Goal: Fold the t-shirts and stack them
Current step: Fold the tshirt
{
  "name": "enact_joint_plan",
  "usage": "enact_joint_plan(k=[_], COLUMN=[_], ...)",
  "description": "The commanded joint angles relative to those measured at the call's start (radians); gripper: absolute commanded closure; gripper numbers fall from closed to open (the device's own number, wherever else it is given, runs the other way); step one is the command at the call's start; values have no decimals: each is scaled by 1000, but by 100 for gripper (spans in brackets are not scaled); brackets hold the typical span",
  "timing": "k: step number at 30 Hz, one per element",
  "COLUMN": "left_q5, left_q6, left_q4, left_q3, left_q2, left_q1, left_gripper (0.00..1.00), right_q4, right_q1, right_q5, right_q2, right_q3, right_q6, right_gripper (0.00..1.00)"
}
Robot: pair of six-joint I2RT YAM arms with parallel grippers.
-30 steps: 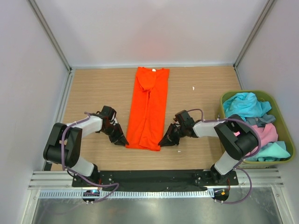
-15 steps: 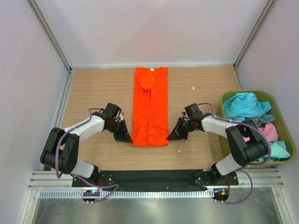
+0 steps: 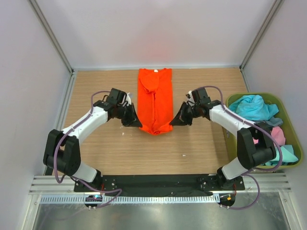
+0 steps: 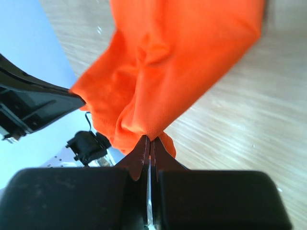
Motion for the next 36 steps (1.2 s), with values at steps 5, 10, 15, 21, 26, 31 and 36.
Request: enact_joint_plan(k=[5, 10, 15, 21, 26, 31, 36], left_q5=[-20, -52, -61, -72, -101, -144, -190], left_q6=[53, 68, 102, 119, 126, 145, 171], left_q4=[-13, 21, 27, 32, 44, 42, 53], left_q3=[114, 237, 408, 591, 683, 786, 884], left_q2=[80, 181, 359, 514, 578, 669, 745], left_q1=[49, 92, 104, 110, 124, 147, 148], left_gripper=[100, 100, 100, 100, 100, 100, 69], right_q4=[-24, 68, 117, 162, 180, 188, 232], right_q1=[-82, -134, -149, -162, -179, -189, -192], right_q5=[-7, -15, -19, -28, -27, -22, 14], right_q2=[86, 200, 297, 410, 508, 600, 665], right_q3=[215, 290, 365, 442, 551, 657, 714], right_q6=[-59, -34, -33, -33, -33, -37, -53], right_gripper=[99, 99, 98, 99, 99, 99, 67])
